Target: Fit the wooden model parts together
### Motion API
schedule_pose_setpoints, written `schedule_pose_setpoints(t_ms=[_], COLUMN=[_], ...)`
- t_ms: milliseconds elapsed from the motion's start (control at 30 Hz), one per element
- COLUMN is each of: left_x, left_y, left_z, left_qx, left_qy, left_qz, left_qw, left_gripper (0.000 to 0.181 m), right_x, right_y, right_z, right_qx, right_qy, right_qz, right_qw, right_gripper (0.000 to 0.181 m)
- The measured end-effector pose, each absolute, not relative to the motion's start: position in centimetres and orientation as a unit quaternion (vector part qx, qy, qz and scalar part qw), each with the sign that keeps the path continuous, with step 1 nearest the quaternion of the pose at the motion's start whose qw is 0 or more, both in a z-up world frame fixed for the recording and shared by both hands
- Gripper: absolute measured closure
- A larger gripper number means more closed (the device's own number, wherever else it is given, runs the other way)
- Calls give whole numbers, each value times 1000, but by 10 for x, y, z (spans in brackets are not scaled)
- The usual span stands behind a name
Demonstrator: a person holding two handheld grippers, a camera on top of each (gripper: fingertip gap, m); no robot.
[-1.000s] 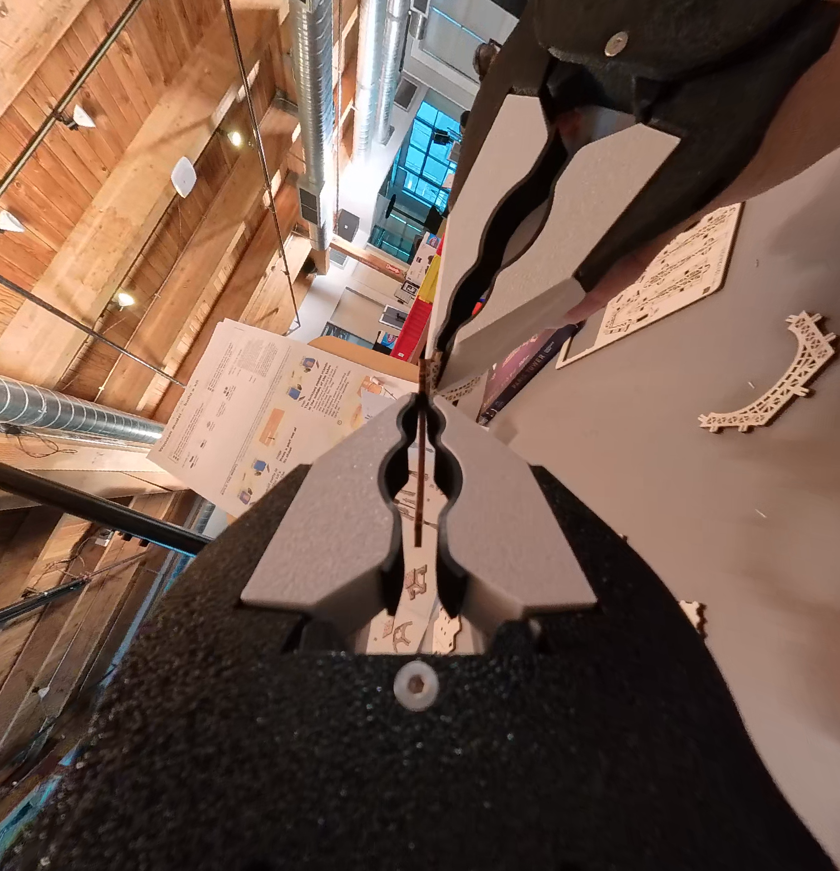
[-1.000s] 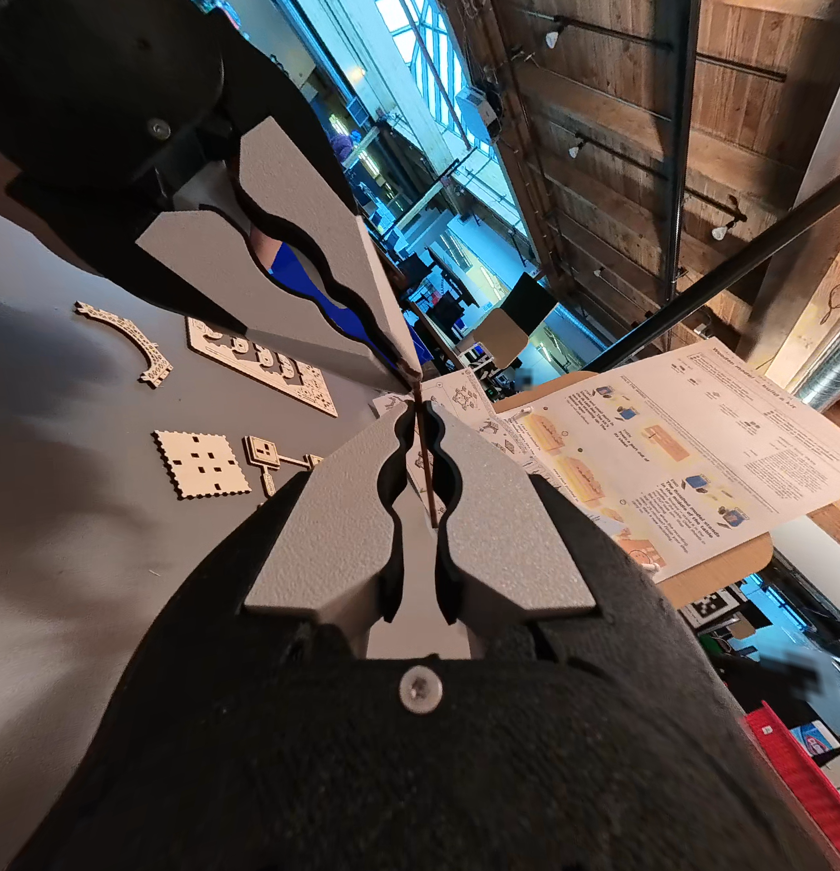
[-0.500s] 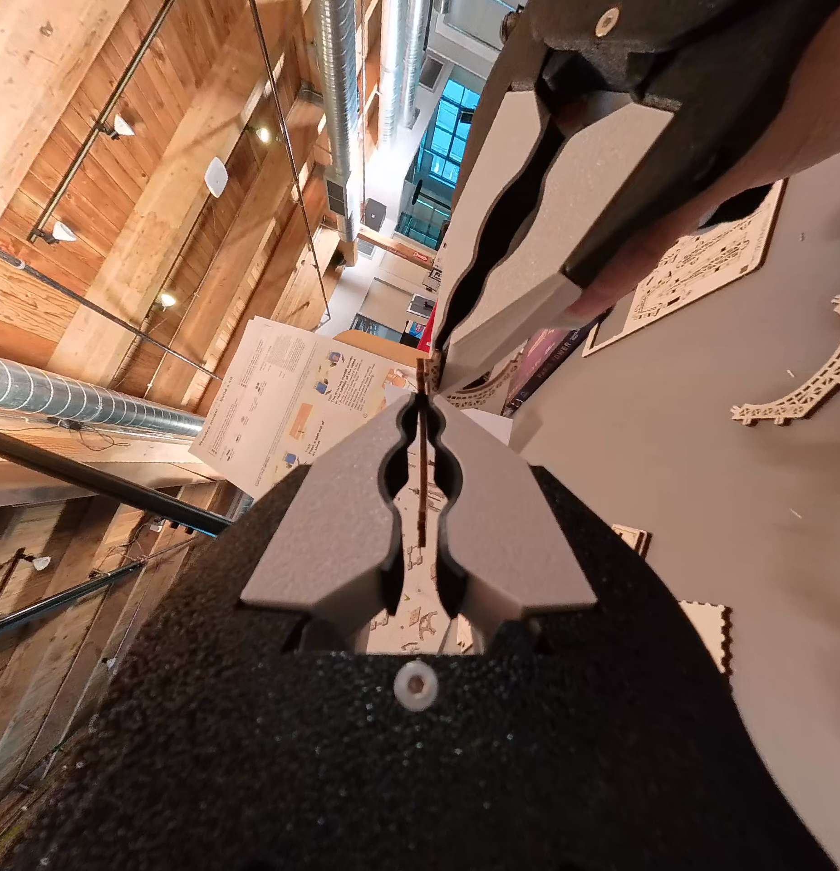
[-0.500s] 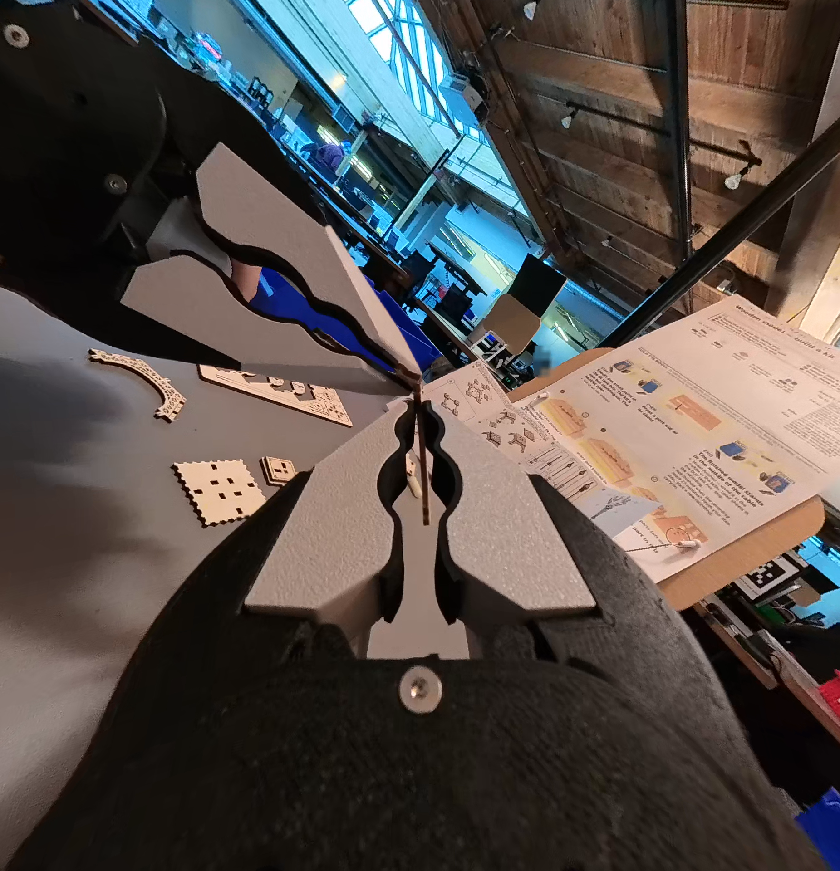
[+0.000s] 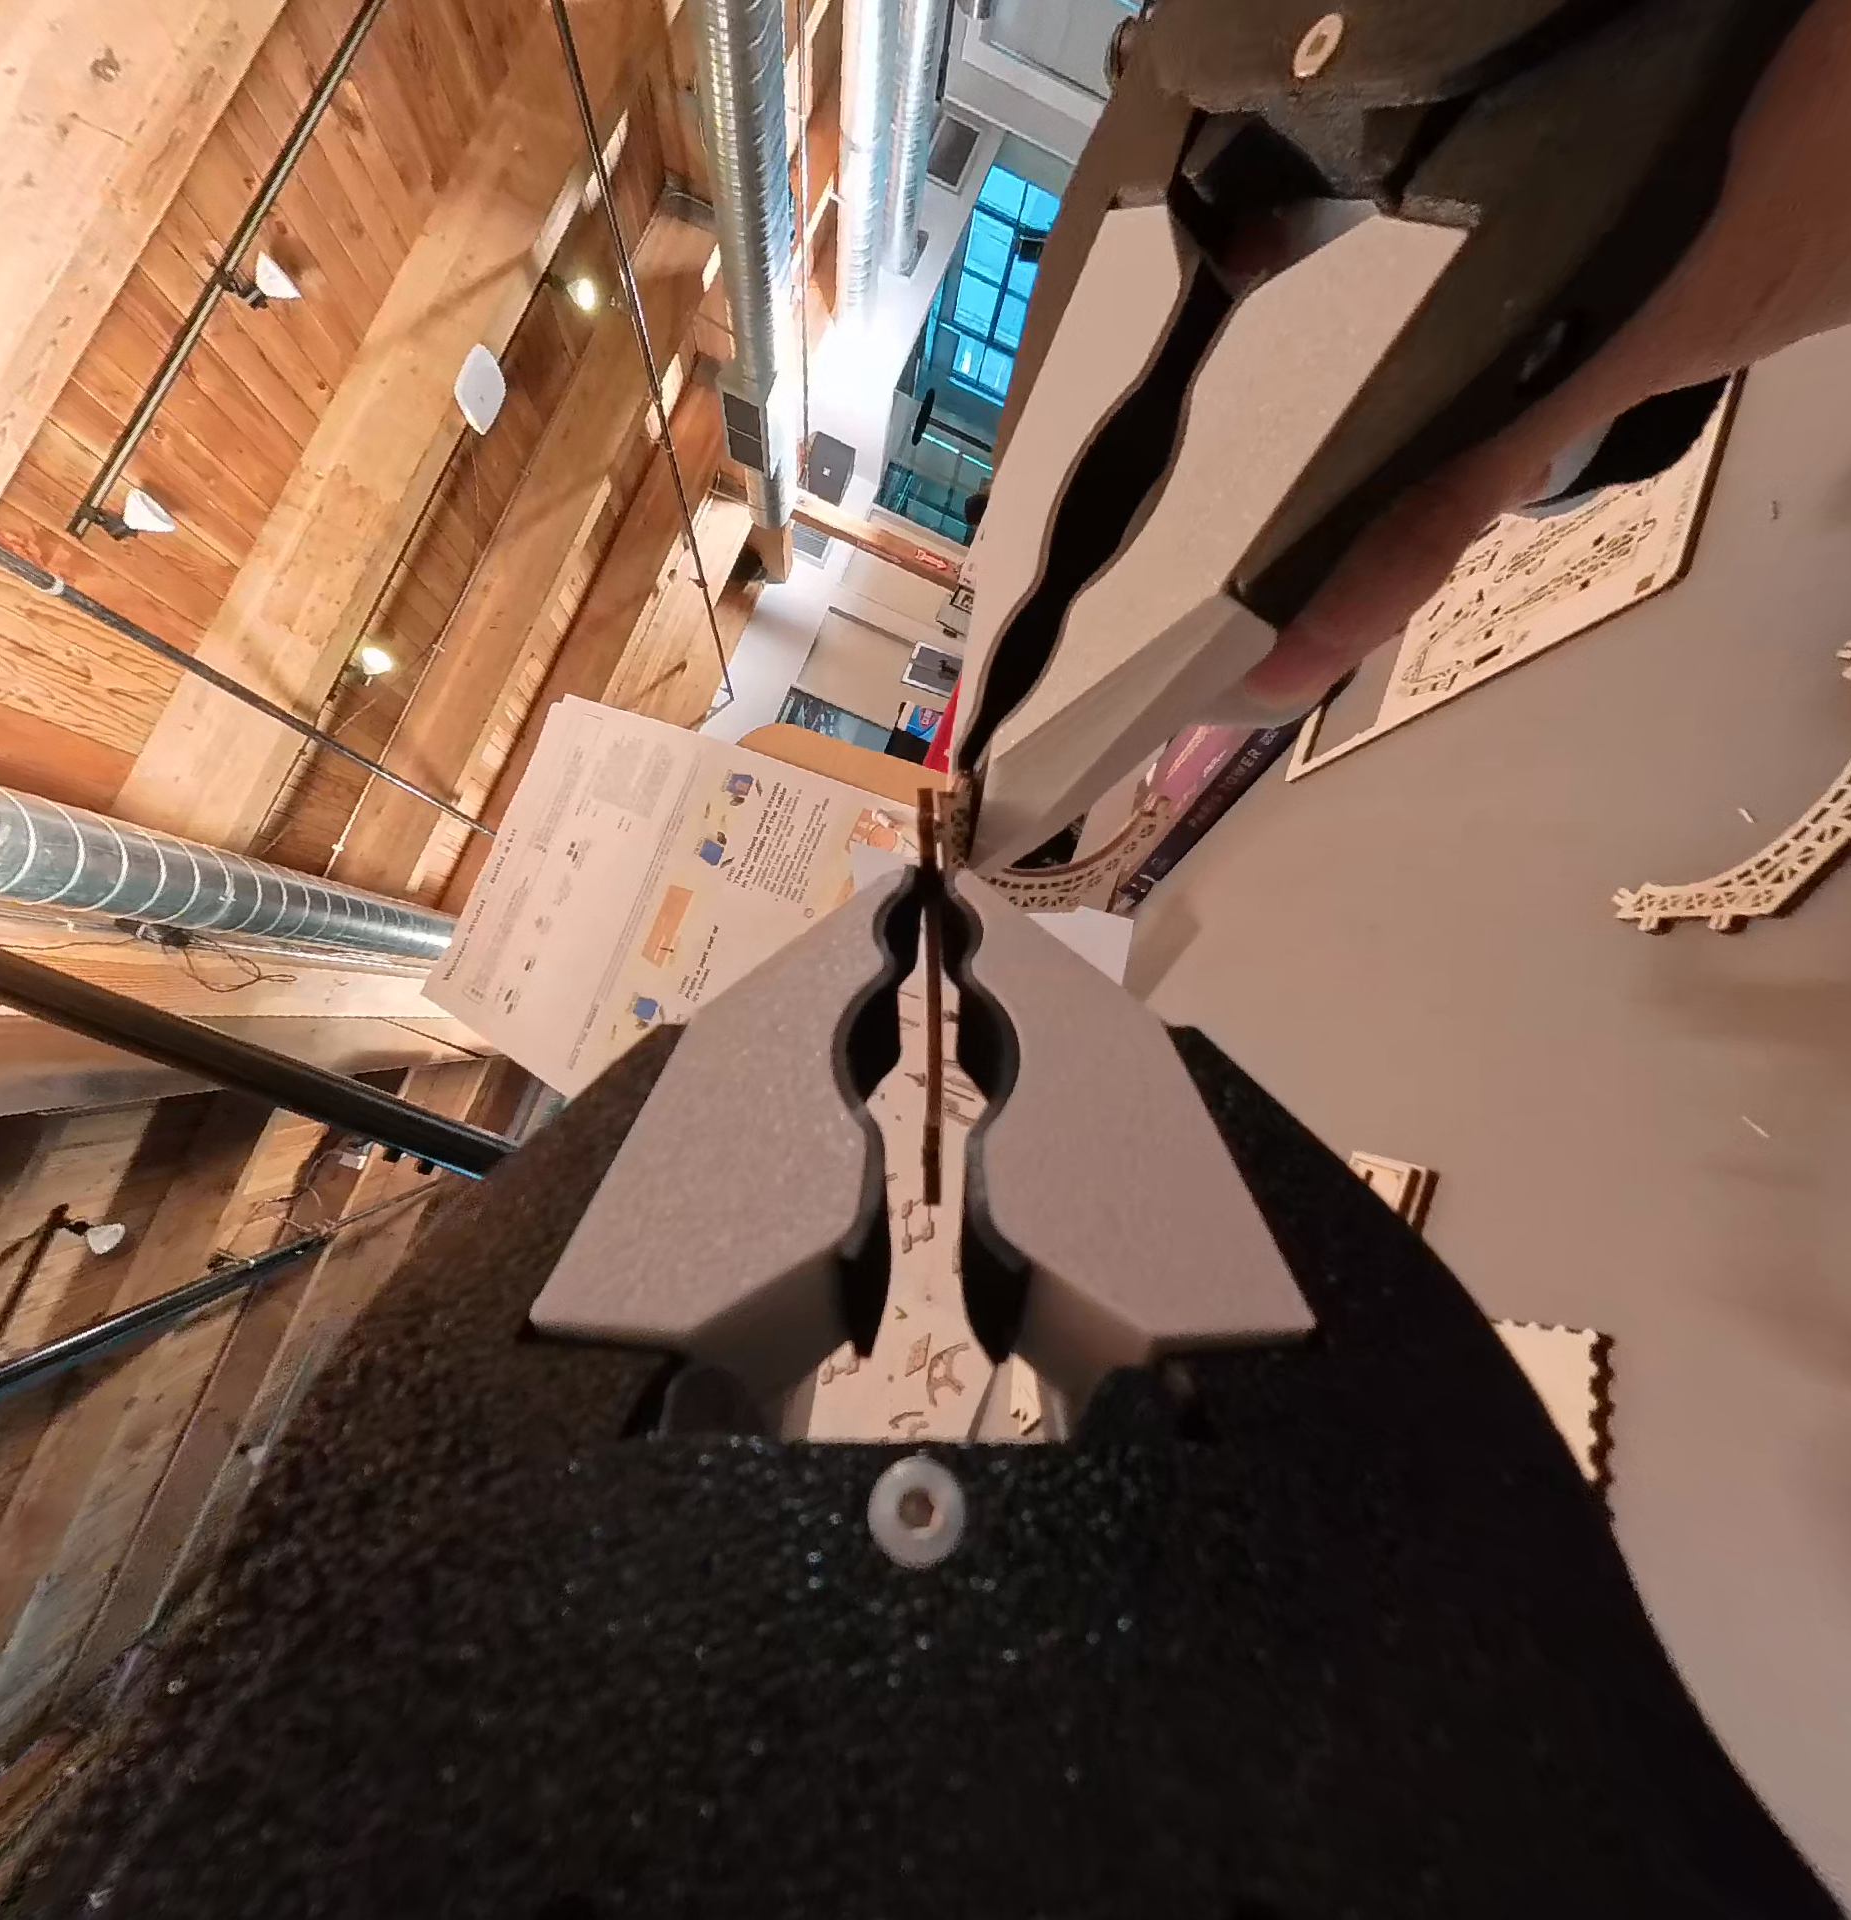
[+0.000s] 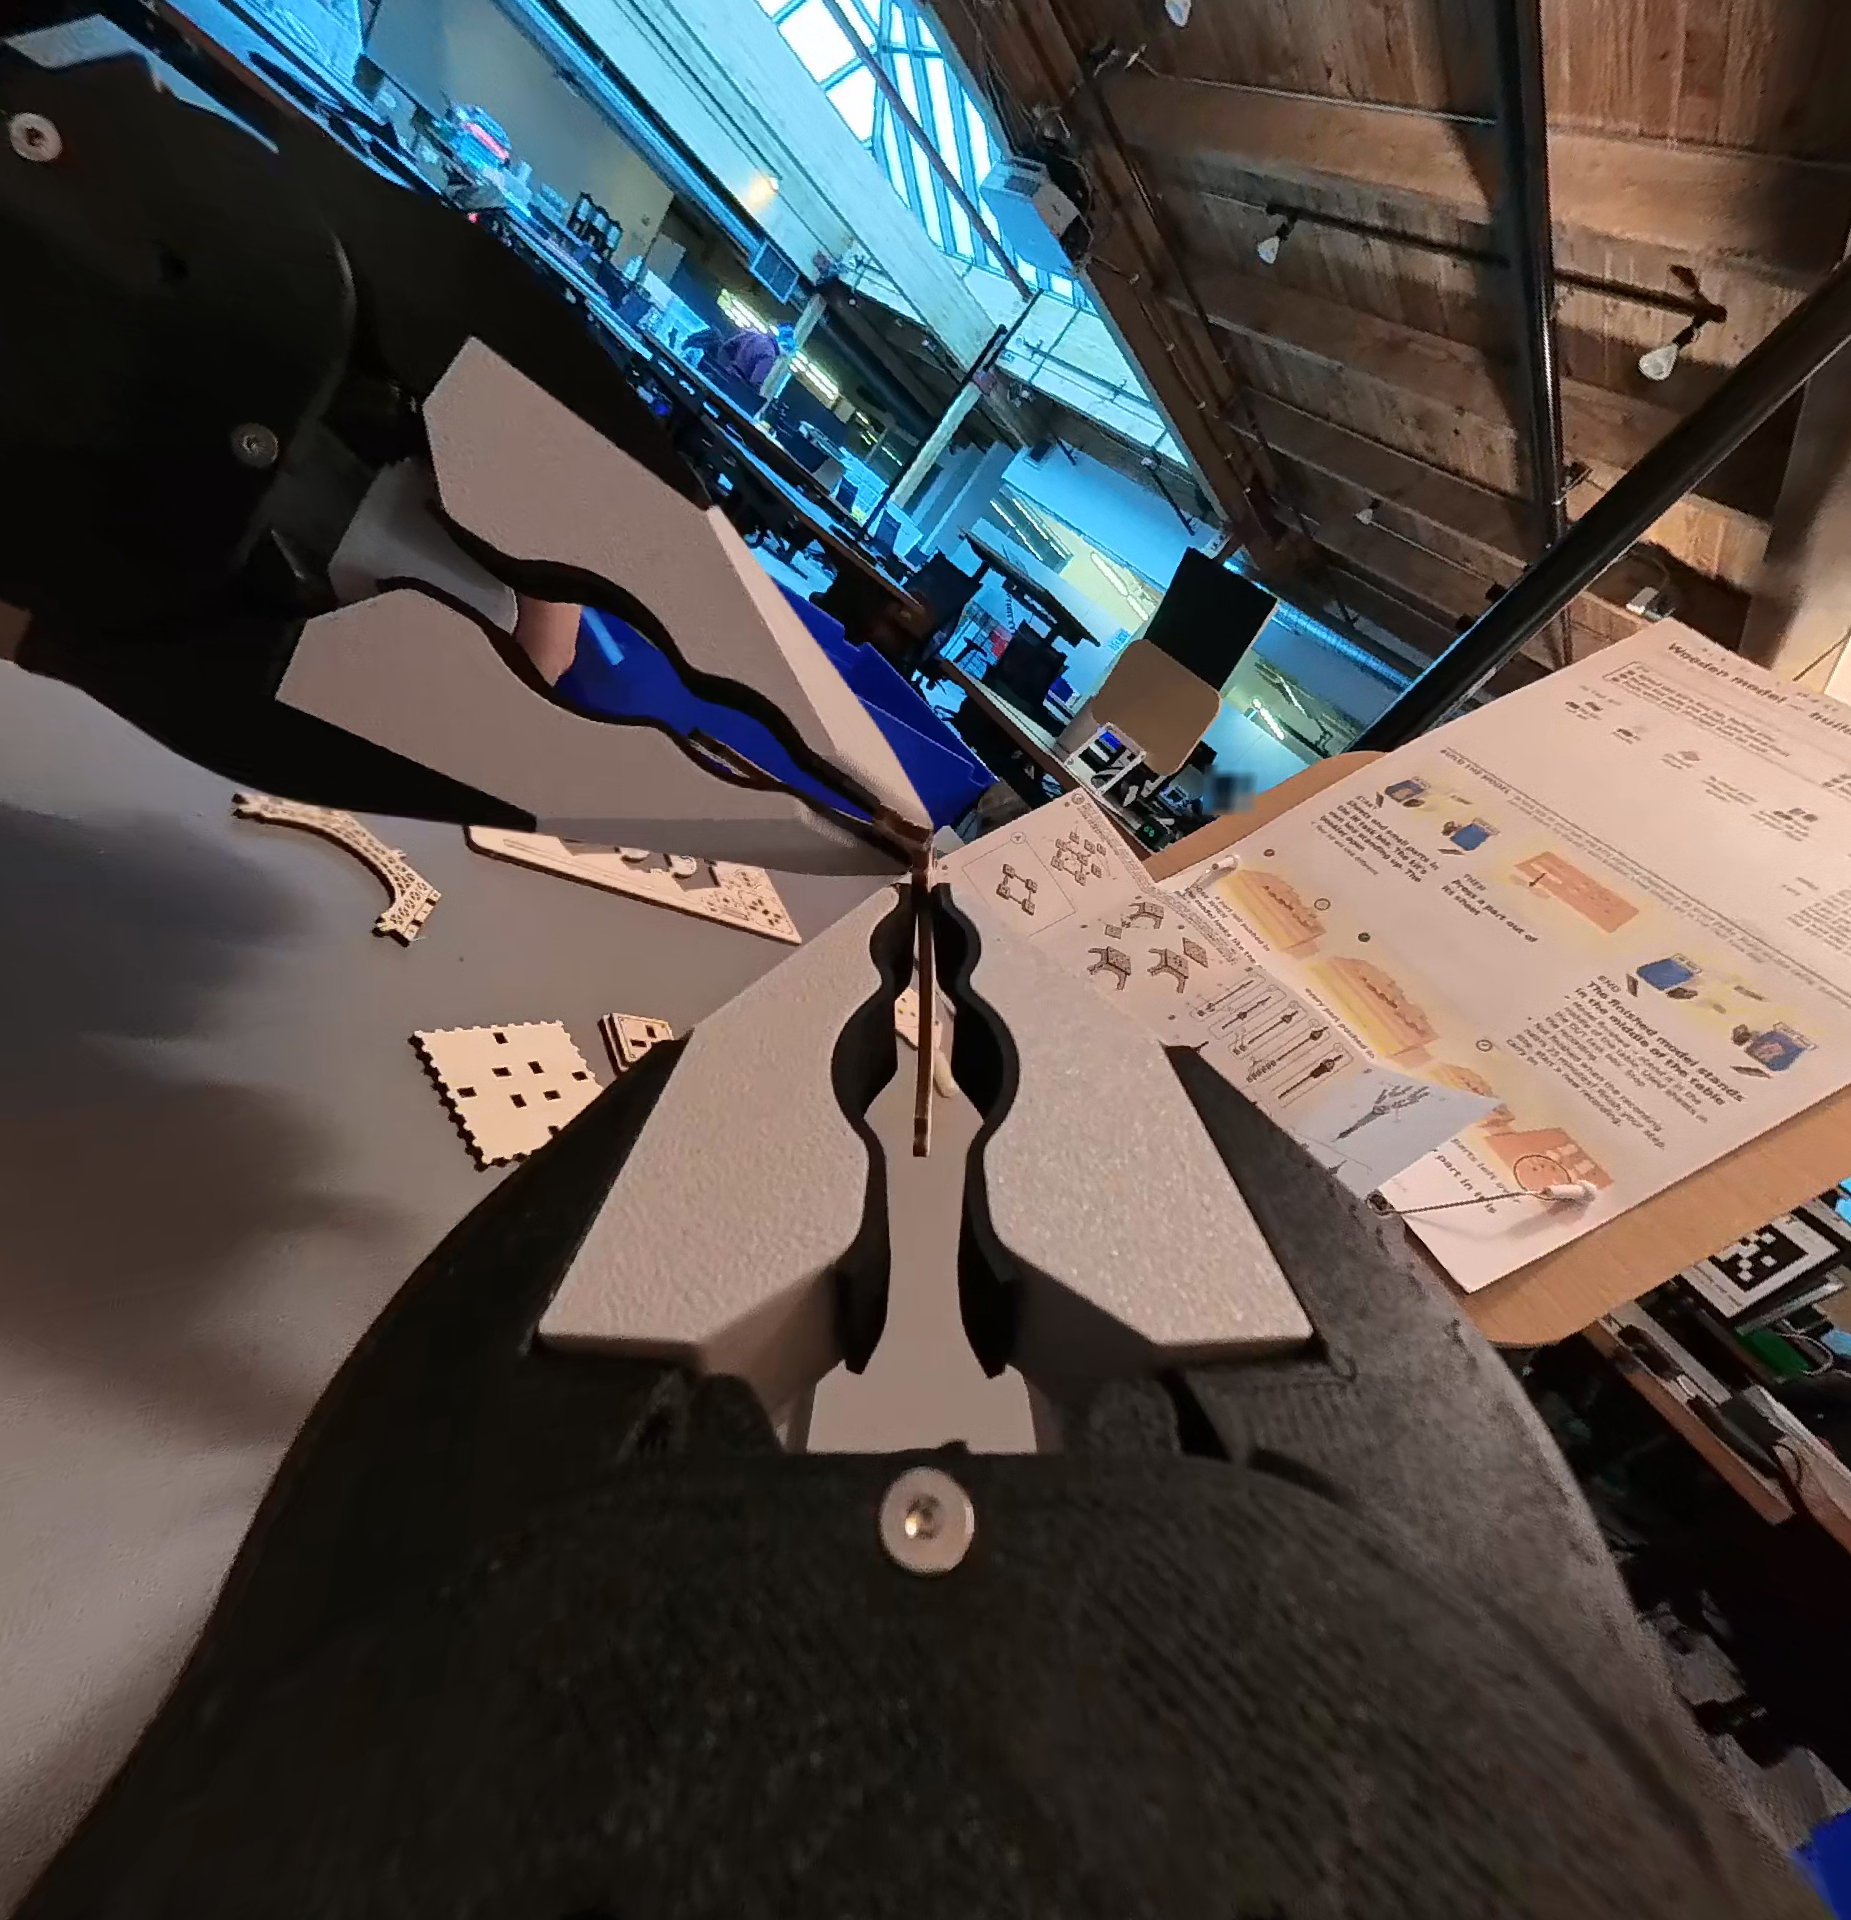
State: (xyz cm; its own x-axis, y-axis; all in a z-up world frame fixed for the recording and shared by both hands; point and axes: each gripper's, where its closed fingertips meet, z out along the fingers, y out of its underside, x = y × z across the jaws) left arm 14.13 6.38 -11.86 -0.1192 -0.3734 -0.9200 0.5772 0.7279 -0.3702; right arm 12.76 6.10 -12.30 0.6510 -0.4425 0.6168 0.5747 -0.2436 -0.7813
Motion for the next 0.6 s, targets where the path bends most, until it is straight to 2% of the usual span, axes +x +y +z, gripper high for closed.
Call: schedule_pose_setpoints(t_ms=[400,600], left_x=[140,131], left_y=[65,62], left_z=[-116,-104], left_qx=[98,108], left_qy=[636,600], left_qz=[-333,-361], left_qw=[689,706], left_gripper=[181,181], right_x=[129,122], right_y=[62,59], right_z=[-120,-105], right_qx=[-672,-629], right_qy=[-25,-100], right_qz=[-409,-547], right_qw=[617,544], right_gripper=[181,181])
